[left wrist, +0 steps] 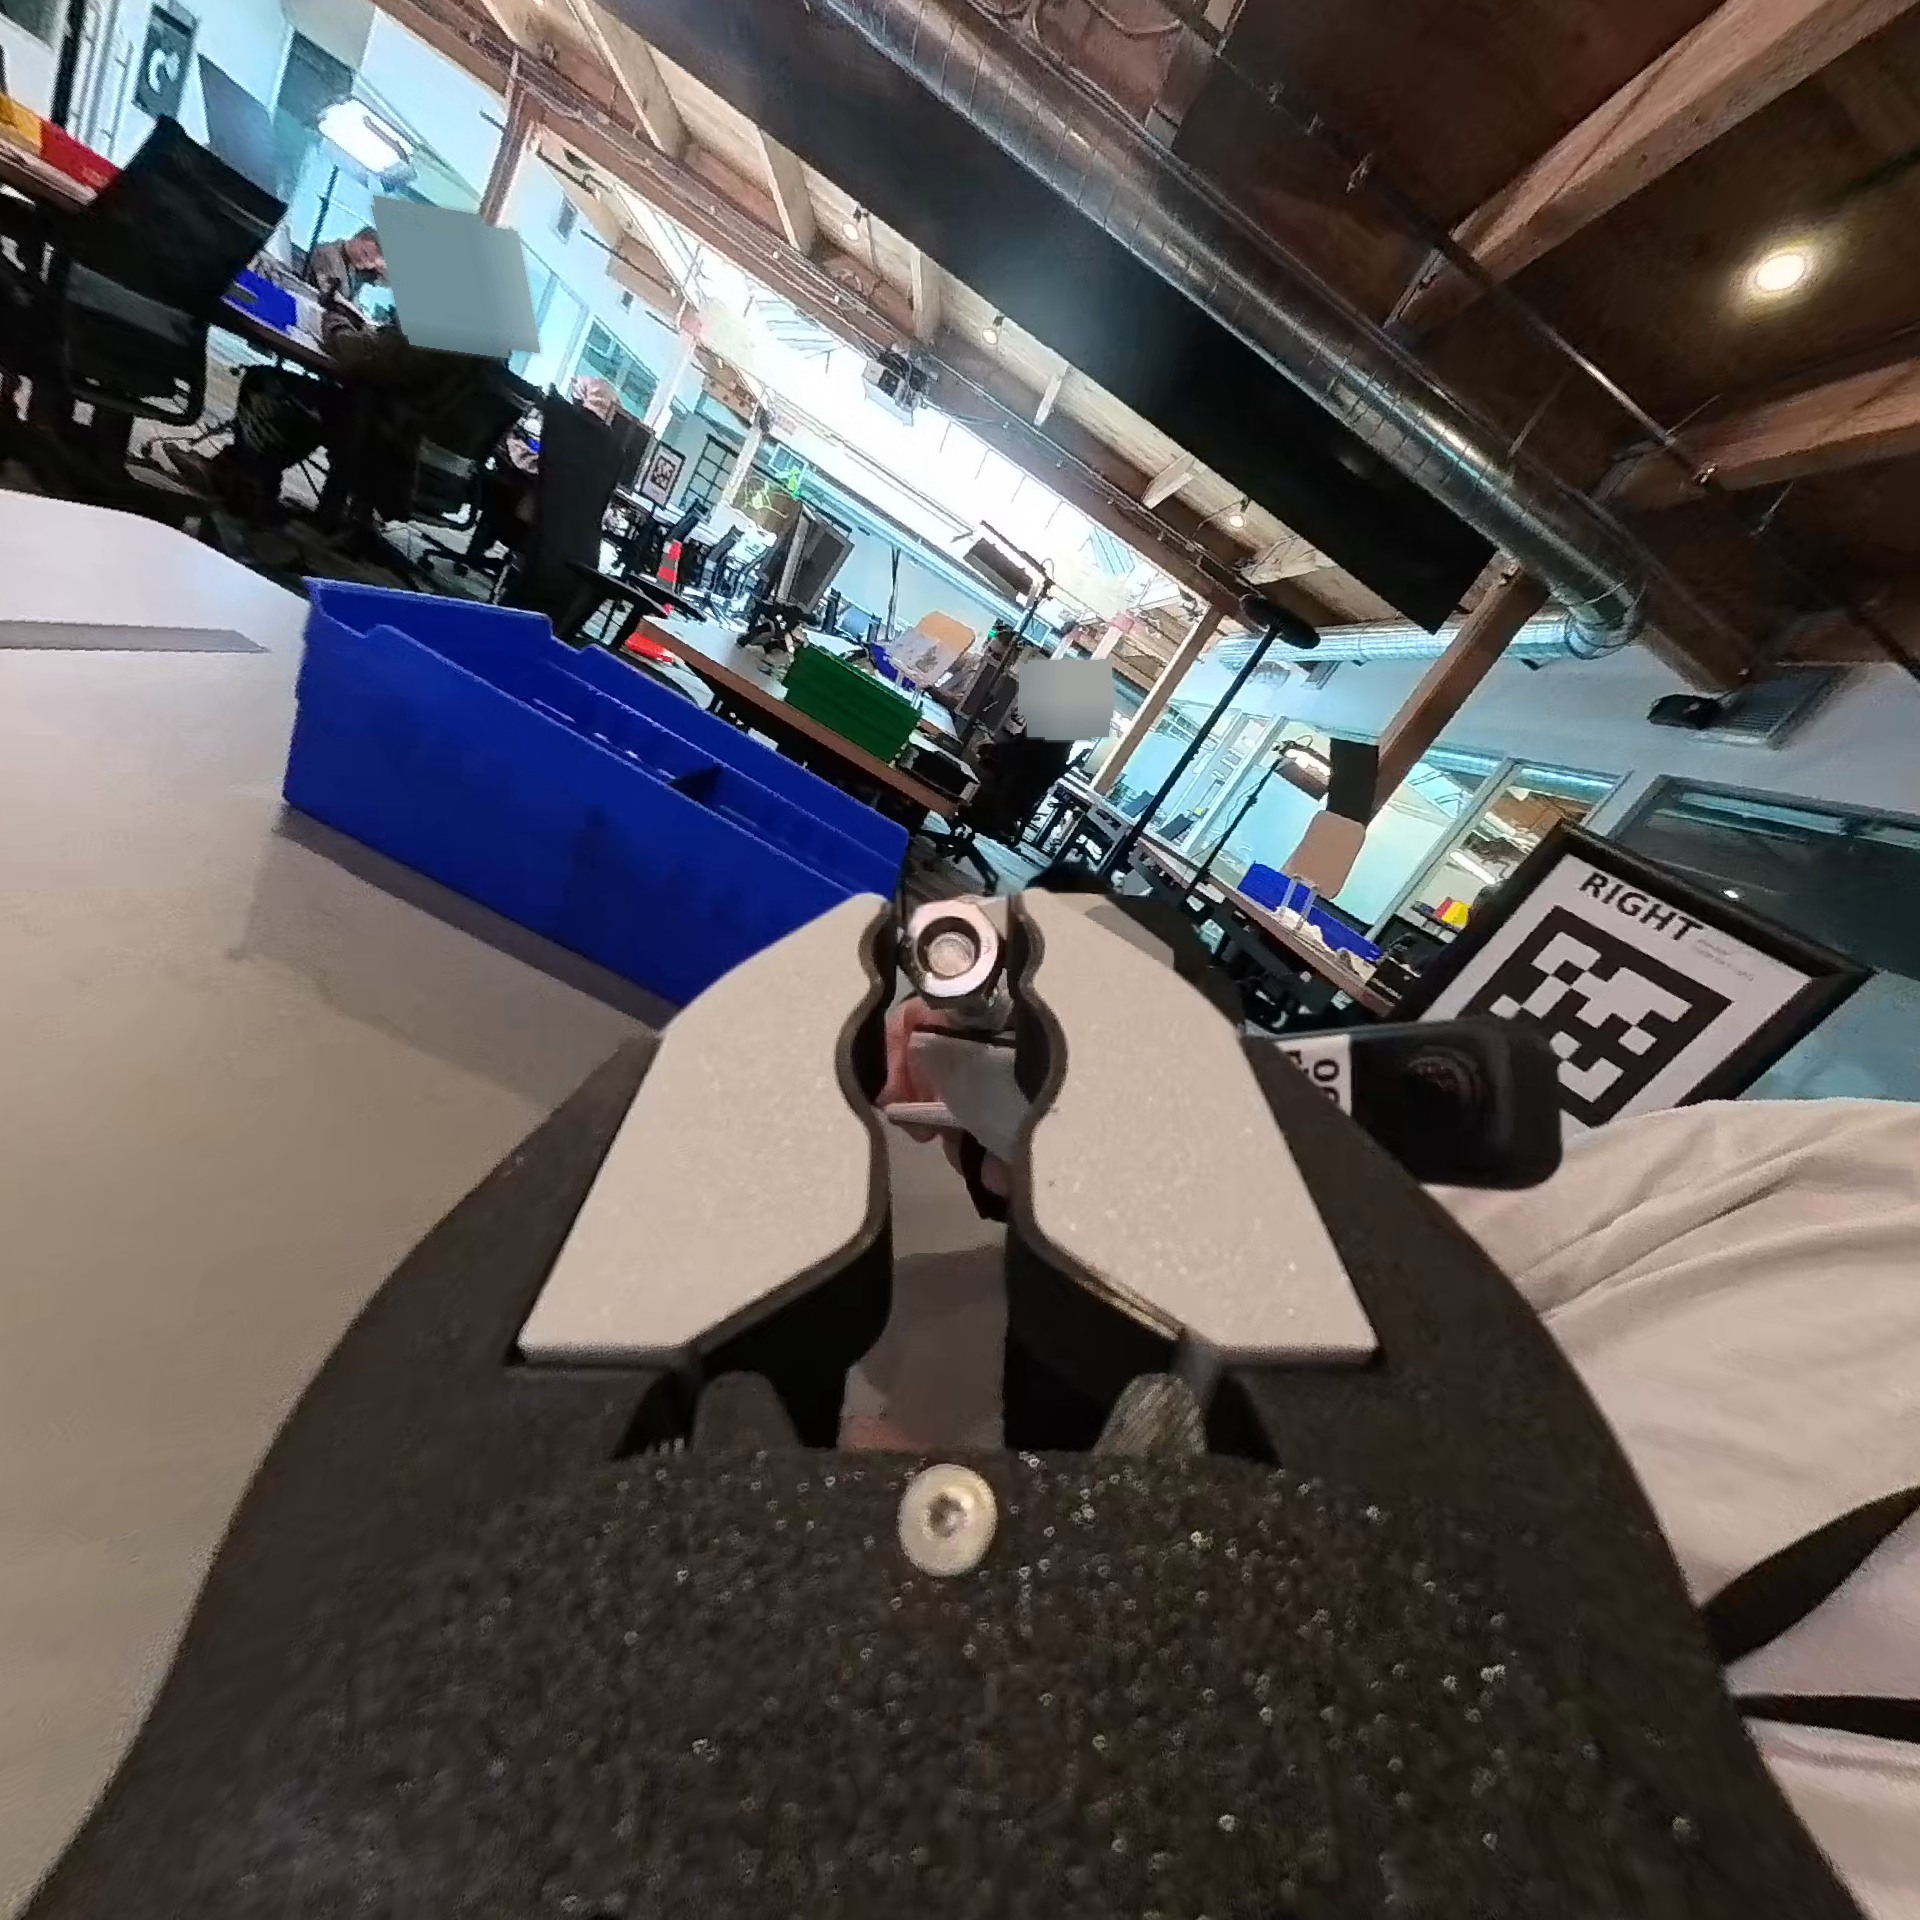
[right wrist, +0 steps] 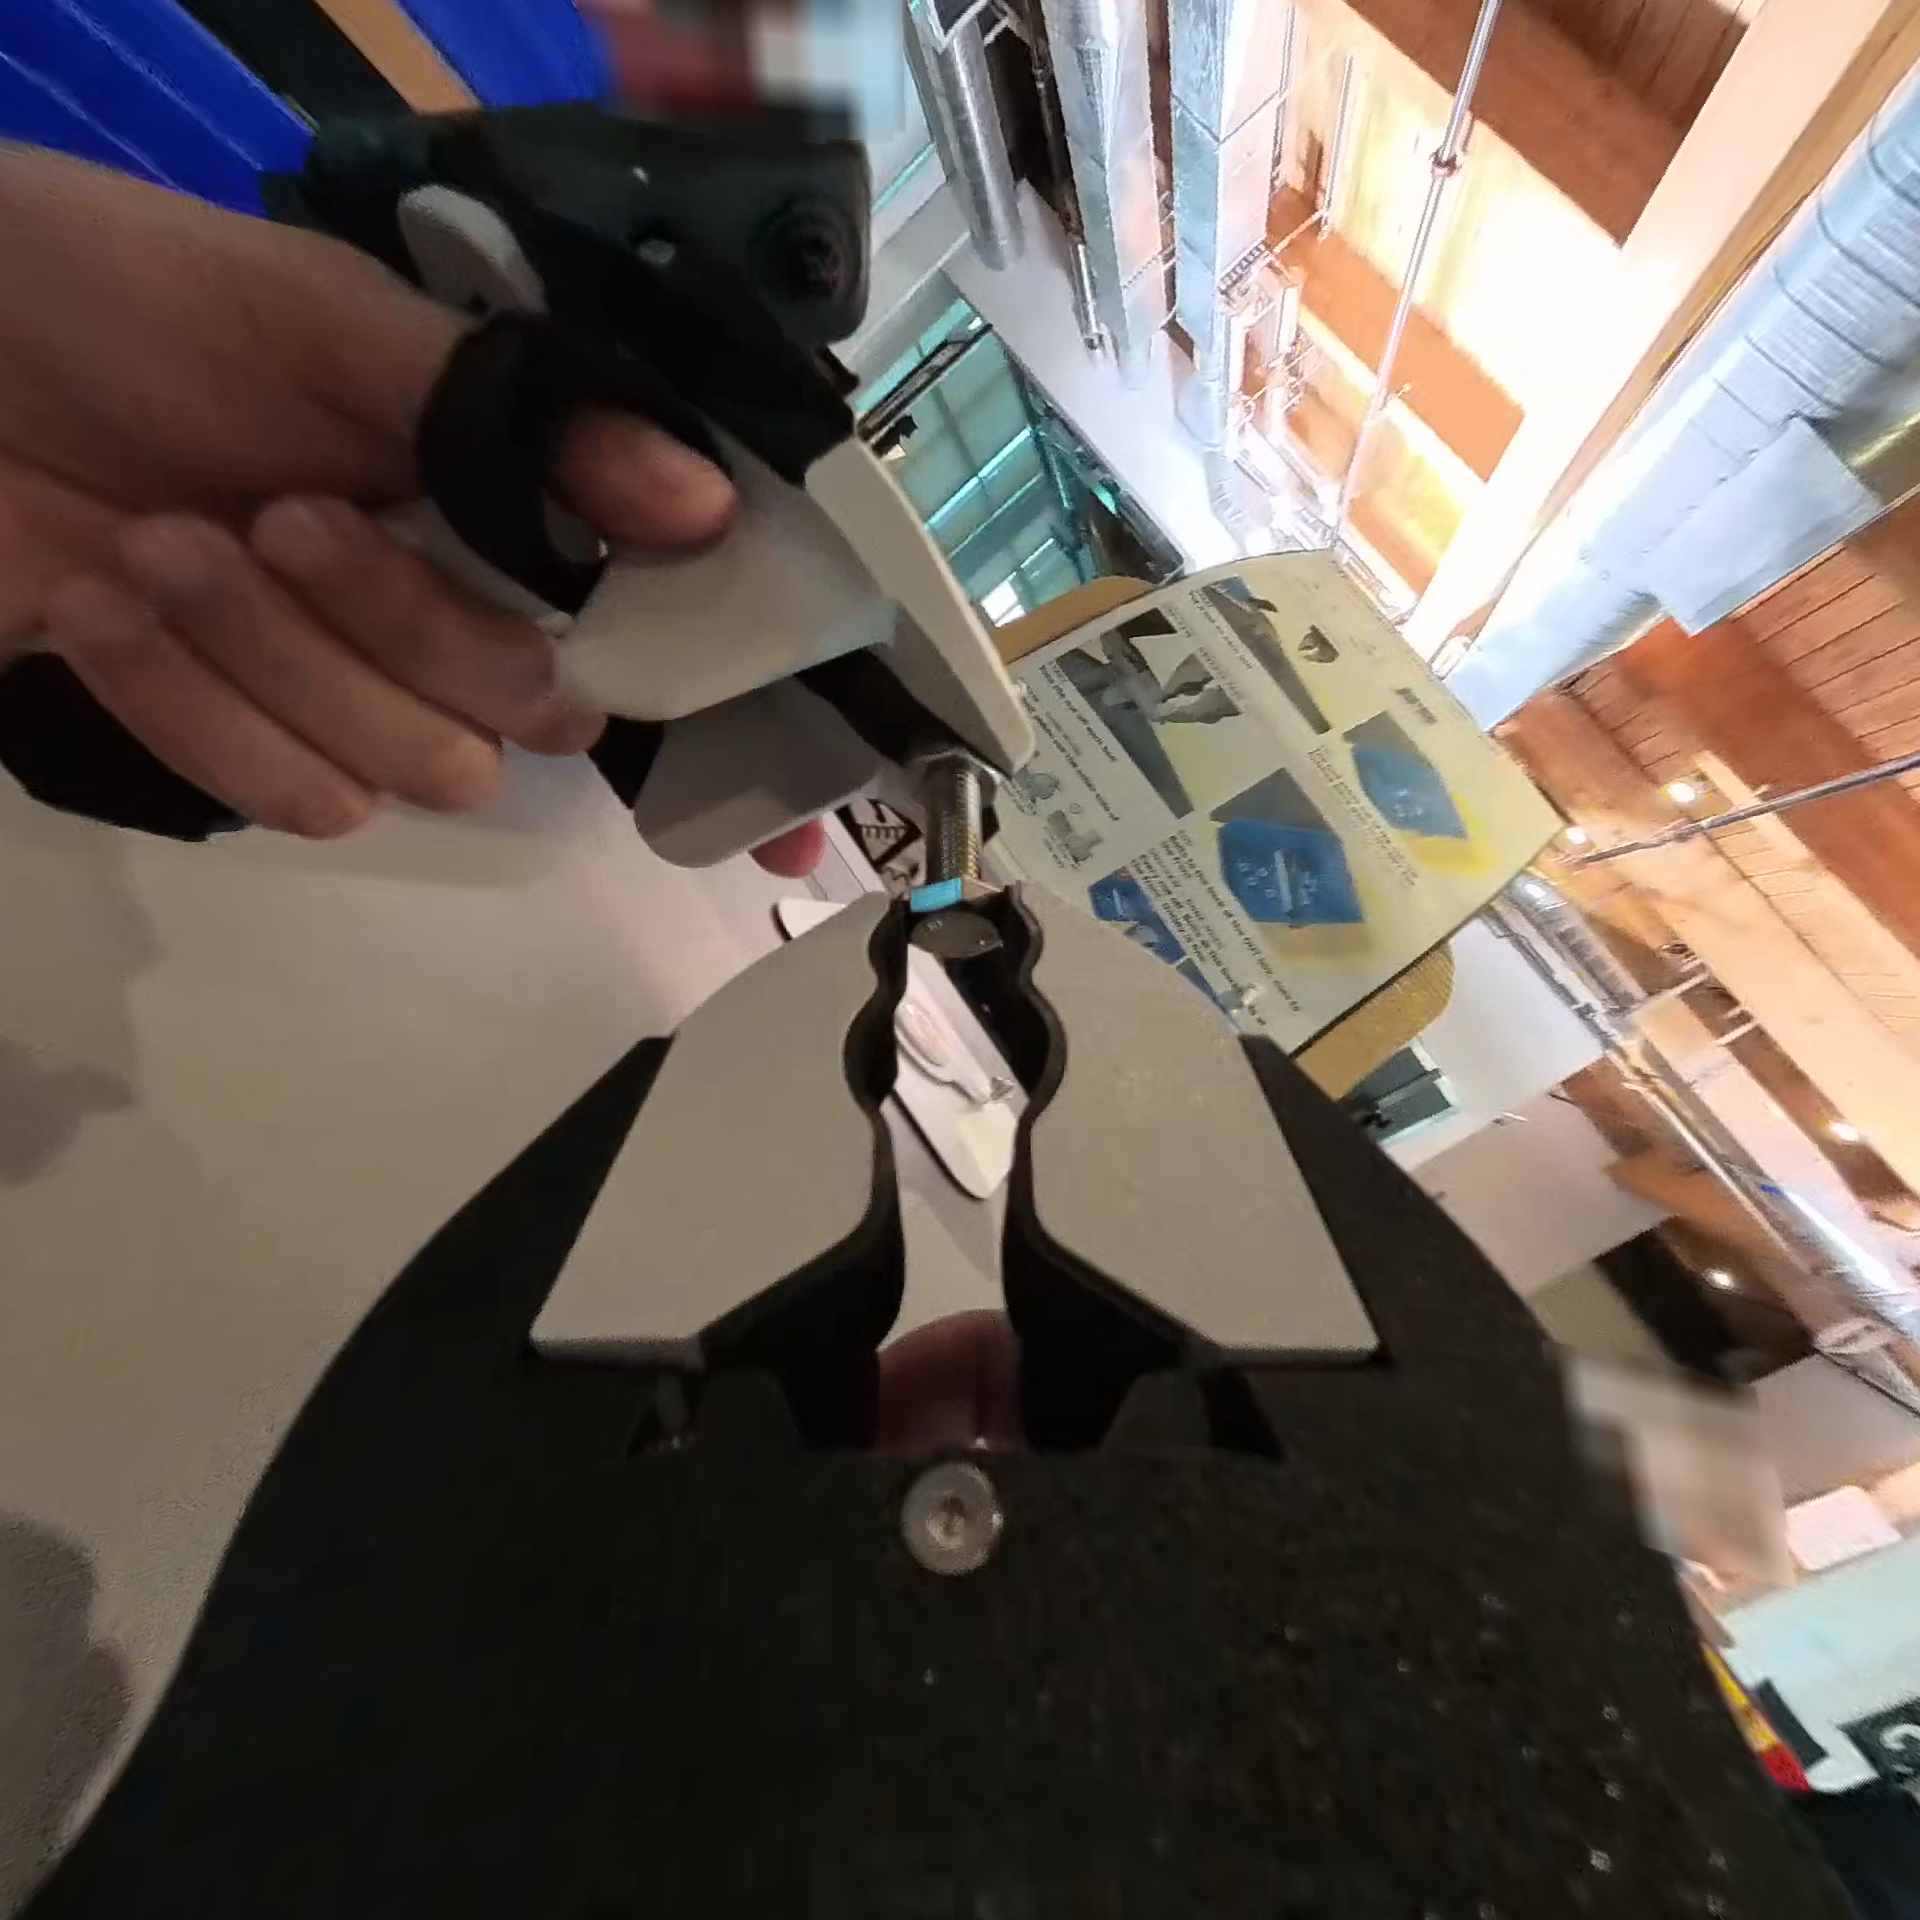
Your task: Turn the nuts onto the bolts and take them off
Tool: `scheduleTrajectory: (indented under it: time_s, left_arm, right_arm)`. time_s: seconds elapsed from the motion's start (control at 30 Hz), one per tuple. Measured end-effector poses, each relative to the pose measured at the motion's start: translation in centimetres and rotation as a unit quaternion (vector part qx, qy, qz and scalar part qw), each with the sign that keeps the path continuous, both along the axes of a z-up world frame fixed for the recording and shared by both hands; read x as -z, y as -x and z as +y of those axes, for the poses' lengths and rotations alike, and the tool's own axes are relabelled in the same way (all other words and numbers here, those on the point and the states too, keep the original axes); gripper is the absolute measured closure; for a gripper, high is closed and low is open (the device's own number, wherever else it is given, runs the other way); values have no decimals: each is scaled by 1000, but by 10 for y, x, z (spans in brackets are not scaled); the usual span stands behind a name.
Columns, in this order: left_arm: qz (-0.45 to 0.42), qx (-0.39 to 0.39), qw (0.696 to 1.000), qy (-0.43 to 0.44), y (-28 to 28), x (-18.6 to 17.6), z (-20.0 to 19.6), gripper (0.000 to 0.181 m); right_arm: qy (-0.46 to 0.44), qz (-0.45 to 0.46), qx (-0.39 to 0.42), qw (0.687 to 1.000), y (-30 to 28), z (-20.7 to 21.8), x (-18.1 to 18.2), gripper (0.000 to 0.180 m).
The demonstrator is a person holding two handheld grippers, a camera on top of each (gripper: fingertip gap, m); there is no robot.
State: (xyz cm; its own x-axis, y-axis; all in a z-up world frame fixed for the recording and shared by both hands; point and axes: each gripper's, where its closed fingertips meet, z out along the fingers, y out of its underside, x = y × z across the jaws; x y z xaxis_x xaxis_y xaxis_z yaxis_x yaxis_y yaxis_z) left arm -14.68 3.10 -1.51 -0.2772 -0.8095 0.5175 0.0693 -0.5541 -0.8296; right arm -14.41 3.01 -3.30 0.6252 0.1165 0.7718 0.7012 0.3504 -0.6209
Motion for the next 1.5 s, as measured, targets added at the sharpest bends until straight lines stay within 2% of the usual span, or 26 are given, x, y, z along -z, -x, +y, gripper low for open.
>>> scheduleTrajectory:
  time_s: [0.1,0.2,0.37,0.47,0.57,0.6,0.7,0.8,0.87,0.97,1.1,1.17,1.23,1.37,1.5]
  left_arm:
    - [1,13,1000,-12,2,-1,-3,161]
    - [-9,10,1000,-19,6,-8,-3,152]
    - [-10,7,999,-44,10,-10,-4,137]
    - [4,5,997,-74,7,-5,-9,141]
    - [9,-6,995,-100,4,-2,-12,156]
    - [9,-15,994,-104,4,-1,-10,161]
    - [13,-16,994,-105,4,0,-9,162]
    - [25,-10,996,-84,3,2,-7,163]
    - [27,4,998,-49,2,2,-7,162]
    - [22,29,999,12,2,-1,-8,163]
    - [25,45,995,84,0,-3,-8,163]
    - [25,46,994,96,-1,-3,-7,163]
    - [31,46,995,84,0,-1,-7,162]
    - [36,39,998,40,3,-2,-10,163]
    - [28,35,999,8,6,-6,-14,163]
  right_arm:
    - [35,47,-42,997,3,-2,0,162]
    - [67,102,-79,989,2,-3,-1,162]
    - [136,203,-154,957,3,-7,-4,163]
    - [183,260,-203,926,5,-9,-3,162]
    - [209,284,-224,908,7,-9,-1,163]
    - [211,286,-226,907,7,-9,-1,163]
    - [211,285,-222,908,7,-9,0,163]
    - [183,252,-190,931,5,-6,1,162]
    - [129,179,-144,965,2,-6,0,162]
    - [54,75,-90,992,0,-9,-6,163]
    - [-64,-76,-4,995,-4,-9,-11,163]
    - [-93,-109,18,989,-3,-9,-12,163]
    - [-73,-84,1,994,-3,-8,-10,163]
    - [22,42,-89,995,0,-9,-9,163]
    - [122,185,-202,954,6,-15,-12,163]
